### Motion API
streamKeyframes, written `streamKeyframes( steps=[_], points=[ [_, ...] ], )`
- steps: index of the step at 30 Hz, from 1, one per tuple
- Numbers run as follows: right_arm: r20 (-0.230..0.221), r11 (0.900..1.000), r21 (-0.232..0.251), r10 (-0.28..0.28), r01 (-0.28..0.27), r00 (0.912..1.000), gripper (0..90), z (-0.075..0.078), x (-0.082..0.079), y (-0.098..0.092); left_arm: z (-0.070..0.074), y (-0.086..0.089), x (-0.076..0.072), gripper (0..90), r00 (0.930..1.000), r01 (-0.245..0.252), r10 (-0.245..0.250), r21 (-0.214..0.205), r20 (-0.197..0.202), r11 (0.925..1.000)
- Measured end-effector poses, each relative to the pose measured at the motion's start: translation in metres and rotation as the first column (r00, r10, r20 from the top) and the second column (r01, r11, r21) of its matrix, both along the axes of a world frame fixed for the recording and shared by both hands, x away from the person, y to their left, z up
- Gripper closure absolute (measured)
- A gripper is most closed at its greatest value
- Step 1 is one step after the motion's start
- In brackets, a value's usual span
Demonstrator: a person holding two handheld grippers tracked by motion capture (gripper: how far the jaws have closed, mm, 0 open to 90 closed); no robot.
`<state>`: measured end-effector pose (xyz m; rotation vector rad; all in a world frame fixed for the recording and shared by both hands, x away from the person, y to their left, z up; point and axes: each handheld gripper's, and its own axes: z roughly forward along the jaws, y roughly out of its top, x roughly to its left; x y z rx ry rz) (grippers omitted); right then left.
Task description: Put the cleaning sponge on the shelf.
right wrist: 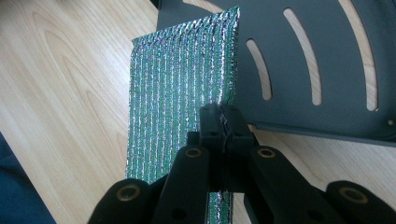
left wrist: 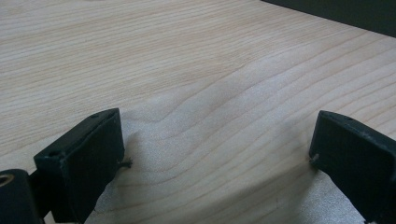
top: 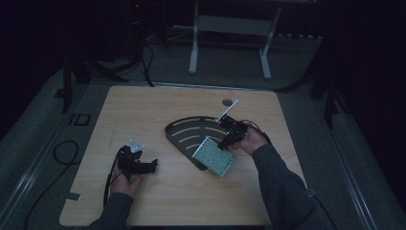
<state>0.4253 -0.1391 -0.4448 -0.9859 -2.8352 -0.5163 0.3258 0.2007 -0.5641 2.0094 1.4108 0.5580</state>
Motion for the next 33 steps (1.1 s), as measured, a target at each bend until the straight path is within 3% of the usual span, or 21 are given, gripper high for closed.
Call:
streamKeyframes(
  steps=[24,33],
  points=[
    [0.021,0.9988,-0.049,0.007,-0.006,0.9998,89.0,-0.002,0.016,0.021,0.000,0.000,0.000,3.3,1.0000,0.000,0.000,-0.001,-0.001,1.0000],
    [0.023,0.9993,-0.034,-0.018,0.018,0.9996,89.0,-0.004,0.022,0.021,0.000,0.000,0.000,3.3,1.0000,-0.001,0.001,-0.001,-0.001,1.0000]
  ],
)
